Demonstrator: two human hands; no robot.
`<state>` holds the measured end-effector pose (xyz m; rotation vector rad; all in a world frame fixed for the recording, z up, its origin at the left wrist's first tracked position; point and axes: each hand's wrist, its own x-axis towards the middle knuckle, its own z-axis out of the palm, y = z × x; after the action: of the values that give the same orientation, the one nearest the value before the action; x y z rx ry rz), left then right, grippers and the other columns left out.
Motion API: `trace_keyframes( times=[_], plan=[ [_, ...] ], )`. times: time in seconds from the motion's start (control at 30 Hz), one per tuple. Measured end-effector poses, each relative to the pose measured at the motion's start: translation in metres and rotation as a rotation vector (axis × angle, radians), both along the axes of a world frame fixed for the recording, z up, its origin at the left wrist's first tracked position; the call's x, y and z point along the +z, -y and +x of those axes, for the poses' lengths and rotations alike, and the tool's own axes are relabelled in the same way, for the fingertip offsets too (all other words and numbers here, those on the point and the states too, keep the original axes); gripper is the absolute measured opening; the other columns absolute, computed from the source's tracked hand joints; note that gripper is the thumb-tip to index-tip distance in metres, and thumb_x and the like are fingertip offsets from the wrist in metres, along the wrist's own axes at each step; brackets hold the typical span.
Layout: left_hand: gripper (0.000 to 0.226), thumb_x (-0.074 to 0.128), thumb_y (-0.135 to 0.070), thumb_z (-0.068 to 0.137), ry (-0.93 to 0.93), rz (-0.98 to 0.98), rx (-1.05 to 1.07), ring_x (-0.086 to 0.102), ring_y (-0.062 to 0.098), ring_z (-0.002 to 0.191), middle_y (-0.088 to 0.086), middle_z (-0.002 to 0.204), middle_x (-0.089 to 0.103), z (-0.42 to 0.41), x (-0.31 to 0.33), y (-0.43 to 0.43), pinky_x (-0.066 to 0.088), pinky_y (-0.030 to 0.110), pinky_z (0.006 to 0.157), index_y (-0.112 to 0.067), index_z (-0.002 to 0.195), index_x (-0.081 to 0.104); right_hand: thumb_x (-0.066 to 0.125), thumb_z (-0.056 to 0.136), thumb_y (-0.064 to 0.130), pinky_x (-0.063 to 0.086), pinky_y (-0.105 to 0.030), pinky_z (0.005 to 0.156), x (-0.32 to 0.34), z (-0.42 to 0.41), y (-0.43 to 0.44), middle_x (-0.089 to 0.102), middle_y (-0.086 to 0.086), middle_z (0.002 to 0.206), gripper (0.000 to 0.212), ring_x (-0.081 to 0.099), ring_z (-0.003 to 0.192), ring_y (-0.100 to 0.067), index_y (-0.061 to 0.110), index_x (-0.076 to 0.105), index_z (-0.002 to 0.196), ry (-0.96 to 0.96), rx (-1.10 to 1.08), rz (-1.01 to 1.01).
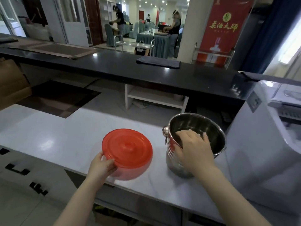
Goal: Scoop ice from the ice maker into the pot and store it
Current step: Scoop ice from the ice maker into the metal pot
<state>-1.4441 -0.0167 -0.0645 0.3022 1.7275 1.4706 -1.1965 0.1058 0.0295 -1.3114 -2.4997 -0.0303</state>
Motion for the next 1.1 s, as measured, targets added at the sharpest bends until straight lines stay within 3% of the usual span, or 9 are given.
trace_keyframes(
  times=[0.1,0.2,0.27,0.33,0.43,0.6,0.83,1.0,1.1],
  plan=[
    [0.054,0.064,0.004,0.078,-0.201,-0.075,-0.097,0.065,0.027,0.078,0.013,0.092,0.065,0.010,-0.003,-0.002,0.055,0.037,0.067,-0.020,0.122,0.044,0.052,0.090,0.047,0.013,-0.053,0.115,-0.003,0.022,-0.001,0.062,0.010,0.121,0.036,0.050,0.124,-0.016,0.028,0.059,0.120,0.068,-0.027,0.006],
    [0.049,0.068,-0.008,0.072,-0.387,-0.171,-0.170,0.067,0.025,0.080,0.009,0.090,0.067,0.013,-0.007,-0.003,0.057,0.042,0.072,-0.024,0.113,0.046,0.064,0.081,0.048,0.026,-0.058,0.108,-0.011,0.032,-0.003,0.071,0.008,0.094,0.026,0.066,0.098,-0.018,0.026,0.070,0.094,0.079,-0.002,0.085],
    [0.041,0.067,-0.016,0.070,-0.444,-0.216,-0.197,0.068,0.024,0.077,0.005,0.086,0.067,0.013,-0.009,-0.003,0.056,0.044,0.075,-0.024,0.105,0.046,0.067,0.079,0.047,0.030,-0.059,0.106,-0.013,0.033,-0.003,0.072,0.007,0.091,0.025,0.067,0.095,-0.019,0.025,0.070,0.090,0.060,0.012,0.101],
    [0.040,0.066,-0.024,0.070,-0.504,-0.239,-0.213,0.067,0.023,0.080,0.002,0.091,0.068,0.015,-0.008,-0.003,0.053,0.038,0.074,-0.025,0.107,0.050,0.068,0.078,0.047,0.029,-0.058,0.107,-0.011,0.036,-0.003,0.072,0.006,0.094,0.027,0.066,0.098,-0.019,0.024,0.070,0.092,0.045,0.026,0.103],
    [0.038,0.066,-0.018,0.081,-0.561,-0.238,-0.231,0.059,0.018,0.085,0.004,0.101,0.066,0.021,-0.005,-0.004,0.041,0.031,0.070,-0.020,0.117,0.053,0.068,0.080,0.044,0.023,-0.054,0.111,-0.011,0.041,-0.004,0.070,0.004,0.106,0.032,0.060,0.111,-0.020,0.022,0.069,0.103,0.018,0.074,0.074],
    [0.060,0.068,-0.030,0.083,-0.499,-0.254,-0.226,0.057,0.020,0.095,0.009,0.113,0.065,0.035,-0.003,0.004,0.042,0.035,0.080,-0.022,0.136,0.042,0.064,0.086,0.042,0.023,-0.042,0.115,-0.006,0.055,-0.010,0.063,0.001,0.121,0.041,0.049,0.125,-0.018,0.018,0.063,0.119,-0.099,0.188,-0.037],
    [0.048,0.063,-0.015,0.088,-0.512,-0.133,-0.222,0.058,0.020,0.108,0.007,0.116,0.064,0.085,0.020,0.007,0.042,0.031,0.088,-0.015,0.134,0.047,0.062,0.090,0.037,0.027,-0.031,0.111,0.012,0.089,-0.014,0.056,0.005,0.133,0.041,0.035,0.137,-0.013,0.021,0.057,0.127,-0.223,0.288,-0.119],
    [0.035,0.060,-0.013,0.090,-0.575,0.089,-0.157,0.062,0.008,0.100,-0.003,0.105,0.069,0.156,0.063,0.002,0.045,0.021,0.078,-0.021,0.123,0.055,0.065,0.088,0.032,0.033,-0.028,0.106,0.029,0.131,-0.015,0.057,0.003,0.132,0.041,0.038,0.136,-0.014,0.020,0.058,0.126,-0.288,0.344,-0.104],
    [0.032,0.058,-0.010,0.090,-0.571,0.207,-0.081,0.065,0.010,0.097,-0.005,0.102,0.070,0.199,0.089,-0.004,0.049,0.026,0.083,-0.019,0.121,0.057,0.065,0.088,0.029,0.032,-0.022,0.102,0.039,0.158,-0.013,0.057,0.003,0.130,0.040,0.040,0.132,-0.014,0.019,0.058,0.126,-0.330,0.376,-0.090]
  ],
)
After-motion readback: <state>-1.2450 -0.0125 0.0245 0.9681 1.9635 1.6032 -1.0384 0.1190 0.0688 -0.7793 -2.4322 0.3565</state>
